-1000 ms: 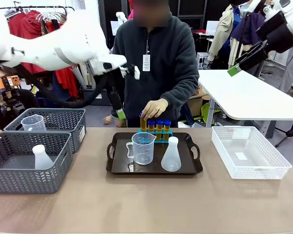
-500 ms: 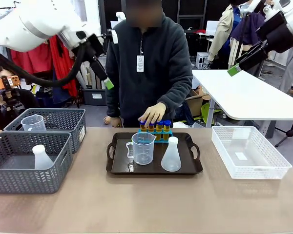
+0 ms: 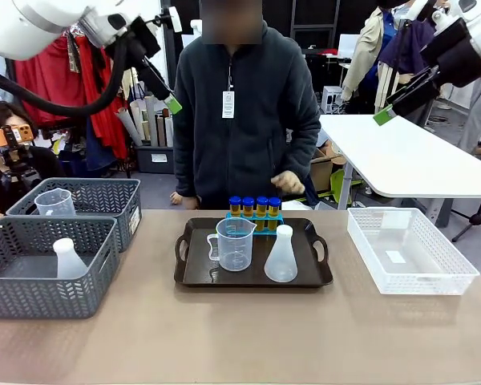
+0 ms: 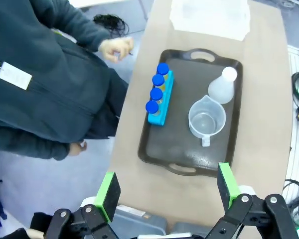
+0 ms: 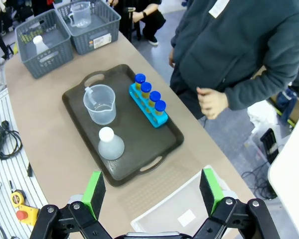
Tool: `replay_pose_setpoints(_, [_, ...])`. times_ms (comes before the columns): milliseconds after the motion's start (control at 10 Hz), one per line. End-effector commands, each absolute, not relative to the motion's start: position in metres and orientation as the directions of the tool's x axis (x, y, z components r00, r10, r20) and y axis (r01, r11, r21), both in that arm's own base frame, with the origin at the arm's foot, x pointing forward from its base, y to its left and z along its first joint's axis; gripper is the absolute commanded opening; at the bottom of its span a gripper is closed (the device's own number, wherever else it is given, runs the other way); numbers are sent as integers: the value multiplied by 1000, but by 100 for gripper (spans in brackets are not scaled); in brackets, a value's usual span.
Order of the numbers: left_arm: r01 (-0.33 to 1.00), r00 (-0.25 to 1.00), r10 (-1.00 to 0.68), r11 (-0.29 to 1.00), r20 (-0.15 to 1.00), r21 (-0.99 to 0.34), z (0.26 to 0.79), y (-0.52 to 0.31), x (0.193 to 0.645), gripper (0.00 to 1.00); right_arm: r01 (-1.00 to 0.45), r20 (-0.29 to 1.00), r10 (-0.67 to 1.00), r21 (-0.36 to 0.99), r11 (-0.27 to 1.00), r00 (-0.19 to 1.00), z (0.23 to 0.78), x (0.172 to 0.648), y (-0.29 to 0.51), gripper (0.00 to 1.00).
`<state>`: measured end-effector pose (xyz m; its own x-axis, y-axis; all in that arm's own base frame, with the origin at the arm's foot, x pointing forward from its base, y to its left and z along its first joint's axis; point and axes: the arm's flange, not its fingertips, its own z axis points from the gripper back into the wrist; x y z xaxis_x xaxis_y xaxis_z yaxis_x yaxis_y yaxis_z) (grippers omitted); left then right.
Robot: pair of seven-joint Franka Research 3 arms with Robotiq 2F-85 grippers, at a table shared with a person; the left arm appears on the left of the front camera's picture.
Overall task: Prepare the laboratory tools.
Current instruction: Pick up one Large Measuring Cup and place it on the Handle tray.
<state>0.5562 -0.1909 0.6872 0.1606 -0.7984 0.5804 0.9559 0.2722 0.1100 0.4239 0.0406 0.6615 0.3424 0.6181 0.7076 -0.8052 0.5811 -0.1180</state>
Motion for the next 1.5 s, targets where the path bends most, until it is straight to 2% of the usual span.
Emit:
replay_pose_setpoints(0, [964,117,-789,236,603,121,692,-179,540,100,-807,713,615,-117,578,337,662,423,40,100])
replay_pose_setpoints(600, [939,135,-766,302,628,166,704,-159,510,100,-807,713,615,-117,578,337,662,423,40,100])
replay_pose_setpoints(1400, [922,161,-753,345,639,175,712,-156,516,100,-807,713,615,-117,578,337,662,423,40,100])
